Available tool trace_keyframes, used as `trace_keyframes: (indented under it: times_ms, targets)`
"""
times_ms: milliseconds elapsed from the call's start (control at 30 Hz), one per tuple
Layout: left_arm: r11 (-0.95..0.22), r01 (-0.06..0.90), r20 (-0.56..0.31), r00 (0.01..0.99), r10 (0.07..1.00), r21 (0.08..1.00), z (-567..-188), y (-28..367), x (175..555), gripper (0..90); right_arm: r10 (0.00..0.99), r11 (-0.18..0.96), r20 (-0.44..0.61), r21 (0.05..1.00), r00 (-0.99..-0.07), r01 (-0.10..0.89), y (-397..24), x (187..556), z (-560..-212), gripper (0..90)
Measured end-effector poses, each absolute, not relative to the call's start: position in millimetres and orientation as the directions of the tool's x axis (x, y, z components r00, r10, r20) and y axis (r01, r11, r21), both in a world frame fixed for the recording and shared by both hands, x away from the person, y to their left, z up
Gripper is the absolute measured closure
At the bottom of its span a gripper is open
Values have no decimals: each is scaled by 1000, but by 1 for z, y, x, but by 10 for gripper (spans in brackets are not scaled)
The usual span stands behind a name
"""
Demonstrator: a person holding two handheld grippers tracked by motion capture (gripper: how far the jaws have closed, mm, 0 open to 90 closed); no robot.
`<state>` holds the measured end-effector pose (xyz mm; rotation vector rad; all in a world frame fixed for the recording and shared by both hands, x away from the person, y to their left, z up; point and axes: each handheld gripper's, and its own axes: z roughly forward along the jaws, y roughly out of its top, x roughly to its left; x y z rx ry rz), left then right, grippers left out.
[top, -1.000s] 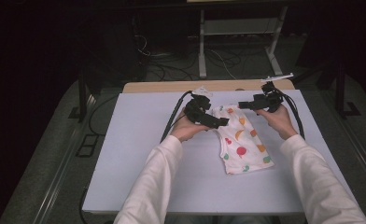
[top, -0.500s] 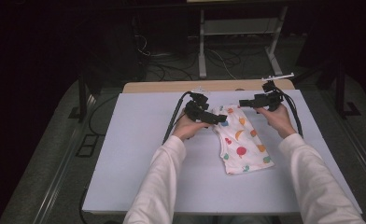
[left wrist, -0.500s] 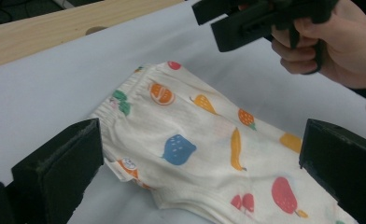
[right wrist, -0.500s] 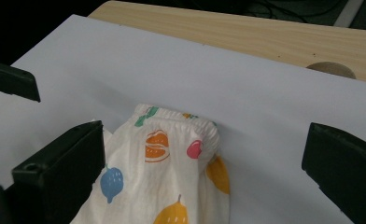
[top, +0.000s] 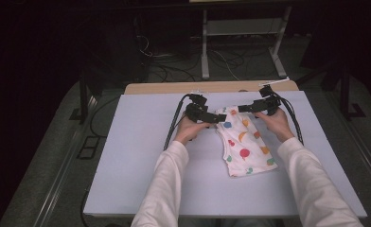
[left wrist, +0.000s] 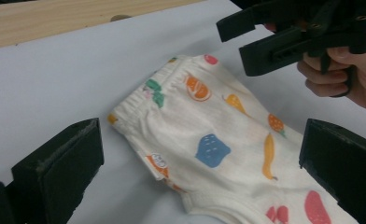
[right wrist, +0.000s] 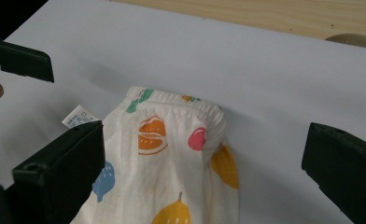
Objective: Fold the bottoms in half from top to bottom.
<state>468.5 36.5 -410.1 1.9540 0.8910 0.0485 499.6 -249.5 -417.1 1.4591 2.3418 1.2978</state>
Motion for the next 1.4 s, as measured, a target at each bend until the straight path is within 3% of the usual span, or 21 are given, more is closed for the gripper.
trace_keyframes:
  times_ms: [300, 700, 800, 1000, 1233, 1400]
  targets:
    - [-228, 618, -373, 686, 625, 753, -427, 39, 480, 1, 764, 156, 387, 665, -516, 730, -251, 506, -429, 53]
    - [-257, 655, -399, 676, 620, 710, -451, 27, 484, 6, 769, 157, 407, 626, -492, 764, -251, 510, -444, 79]
    - [-250, 660, -414, 675, 611, 709, -453, 25, 484, 58, 768, 154, 415, 619, -487, 771, -252, 510, -446, 117]
    - [-225, 671, -422, 655, 627, 707, -455, 25, 485, 174, 797, 189, 365, 606, -481, 773, -251, 509, -448, 274]
    - [-202, 693, -451, 634, 628, 692, -461, 25, 487, 289, 789, 179, 379, 611, -484, 771, -256, 506, -451, 439]
    - [-178, 704, -462, 613, 641, 688, -462, 25, 489, 376, 773, 204, 369, 627, -517, 752, -255, 502, -453, 504]
